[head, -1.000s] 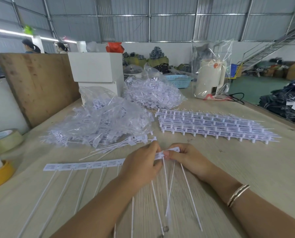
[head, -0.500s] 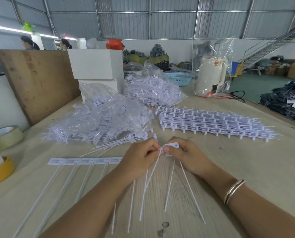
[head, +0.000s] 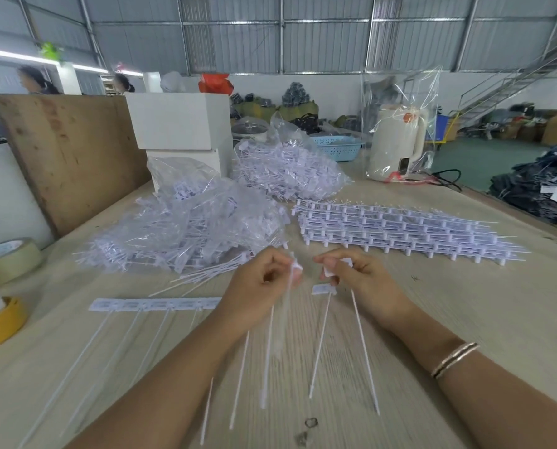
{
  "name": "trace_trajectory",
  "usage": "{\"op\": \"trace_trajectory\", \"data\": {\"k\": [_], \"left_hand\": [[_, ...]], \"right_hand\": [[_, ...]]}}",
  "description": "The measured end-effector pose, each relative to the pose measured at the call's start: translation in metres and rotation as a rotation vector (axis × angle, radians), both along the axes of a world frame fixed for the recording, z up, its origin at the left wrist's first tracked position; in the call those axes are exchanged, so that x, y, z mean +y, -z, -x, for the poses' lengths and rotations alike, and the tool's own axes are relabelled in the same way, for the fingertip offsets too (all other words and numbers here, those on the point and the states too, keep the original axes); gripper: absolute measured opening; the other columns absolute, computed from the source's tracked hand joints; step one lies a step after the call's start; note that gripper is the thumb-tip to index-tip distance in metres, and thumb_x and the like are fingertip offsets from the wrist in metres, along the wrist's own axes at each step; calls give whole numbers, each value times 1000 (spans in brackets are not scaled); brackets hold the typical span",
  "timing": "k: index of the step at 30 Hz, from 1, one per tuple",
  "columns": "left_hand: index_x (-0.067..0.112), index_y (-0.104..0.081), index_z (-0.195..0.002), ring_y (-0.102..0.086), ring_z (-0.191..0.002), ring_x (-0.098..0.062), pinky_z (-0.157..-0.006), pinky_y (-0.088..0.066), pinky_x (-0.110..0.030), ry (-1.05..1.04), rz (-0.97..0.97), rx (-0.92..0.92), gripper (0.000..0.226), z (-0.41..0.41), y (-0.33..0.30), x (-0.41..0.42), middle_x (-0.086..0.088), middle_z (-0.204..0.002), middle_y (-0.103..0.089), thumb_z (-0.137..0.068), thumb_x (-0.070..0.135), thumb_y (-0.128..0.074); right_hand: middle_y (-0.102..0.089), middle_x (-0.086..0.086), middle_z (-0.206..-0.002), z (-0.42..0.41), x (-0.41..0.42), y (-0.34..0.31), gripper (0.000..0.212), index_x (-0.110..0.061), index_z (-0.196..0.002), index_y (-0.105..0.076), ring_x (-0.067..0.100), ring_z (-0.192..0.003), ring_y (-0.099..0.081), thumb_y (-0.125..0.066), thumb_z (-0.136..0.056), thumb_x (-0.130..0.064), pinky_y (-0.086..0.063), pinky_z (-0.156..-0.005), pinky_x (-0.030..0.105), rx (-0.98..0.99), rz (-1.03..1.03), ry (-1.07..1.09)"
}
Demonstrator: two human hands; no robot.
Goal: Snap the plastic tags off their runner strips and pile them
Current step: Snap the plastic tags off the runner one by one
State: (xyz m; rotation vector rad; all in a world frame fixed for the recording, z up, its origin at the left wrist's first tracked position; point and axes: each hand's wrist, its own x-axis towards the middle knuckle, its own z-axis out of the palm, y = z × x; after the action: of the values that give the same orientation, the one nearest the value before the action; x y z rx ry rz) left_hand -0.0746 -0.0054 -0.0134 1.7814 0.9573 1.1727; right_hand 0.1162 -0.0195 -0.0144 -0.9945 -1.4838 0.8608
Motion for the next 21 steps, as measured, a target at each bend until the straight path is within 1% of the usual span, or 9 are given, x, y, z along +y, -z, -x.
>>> {"op": "trace_trajectory", "data": {"k": [2, 4, 6, 8, 12, 14, 16, 19, 21], "left_hand": [[32, -59, -85, -63, -72, -14, -68, -48, -29, -46, -127, 251, 8, 0, 7, 0, 3, -78, -68, -85, 31, -66], [31, -57, -91, -60, -74, -8, -69, -51, -36, -65, -254, 431, 10, -3, 10, -2, 10, -81, -64, -85, 34, -64], [30, -55, -93, -57, -76, -5, -68, -50, -38, -79, -351, 524, 11, -6, 9, -5, 13, -84, -61, -86, 34, -62], [30, -53, -96, -54, -77, -3, -67, -49, -35, -83, -379, 535, 14, -8, 9, -7, 14, -87, -57, -86, 32, -62], [24, -51, -111, -49, -87, -3, -71, -45, -27, -115, -408, 549, 29, -10, 11, -7, 13, -101, -52, -85, 30, -63], [19, -51, -114, -49, -95, -6, -73, -43, -26, -122, -447, 555, 32, -10, 10, -6, 8, -108, -50, -85, 27, -63], [16, -52, -114, -51, -98, -11, -74, -42, -26, -115, -467, 555, 33, -11, 9, -5, 5, -110, -49, -84, 23, -64], [15, -53, -113, -52, -97, -12, -75, -45, -30, -84, -491, 552, 32, -12, 6, -8, 5, -108, -49, -85, 26, -62], [18, -53, -114, -52, -98, -11, -77, -45, -31, -69, -506, 570, 33, -10, 4, -9, 7, -107, -50, -85, 31, -62]], "right_hand": [[-62, -7, -78, 2, 1, 2, 13, -16, -97, -68, -1, -71, -55, -59, -90, -9, -42, -72, 13, -222, 21, 33], [-61, -4, -82, 5, 4, 6, 21, -22, -107, -64, -1, -77, -53, -62, -88, -12, -39, -83, 19, -491, 33, 116], [-61, -7, -87, 7, 6, 8, 28, -28, -113, -62, 6, -91, -50, -60, -88, -18, -32, -91, 32, -729, 36, 232], [-55, -16, -88, 9, 4, 7, 28, -34, -115, -60, 5, -96, -42, -59, -88, -27, -24, -84, 30, -866, 32, 299], [-54, -20, -88, 12, 0, 3, 16, -34, -101, -66, 4, -93, -41, -53, -93, -31, -17, -73, 29, -748, -108, 356], [-54, -20, -82, 14, -5, -1, 21, -41, -84, -64, 5, -89, -44, -46, -96, -39, -21, -80, 31, -630, -109, 289], [-53, -19, -81, 20, -10, -3, 26, -46, -73, -57, 6, -93, -46, -41, -93, -48, -23, -89, 34, -645, -35, 172], [-55, -17, -88, 25, -10, 0, 21, -34, -77, -67, 9, -100, -47, -53, -92, -39, -20, -92, 34, -740, 0, 127], [-58, -12, -86, 25, -8, -1, 20, -20, -76, -70, 10, -97, -51, -59, -90, -28, -23, -94, 39, -656, -21, 130]]}}
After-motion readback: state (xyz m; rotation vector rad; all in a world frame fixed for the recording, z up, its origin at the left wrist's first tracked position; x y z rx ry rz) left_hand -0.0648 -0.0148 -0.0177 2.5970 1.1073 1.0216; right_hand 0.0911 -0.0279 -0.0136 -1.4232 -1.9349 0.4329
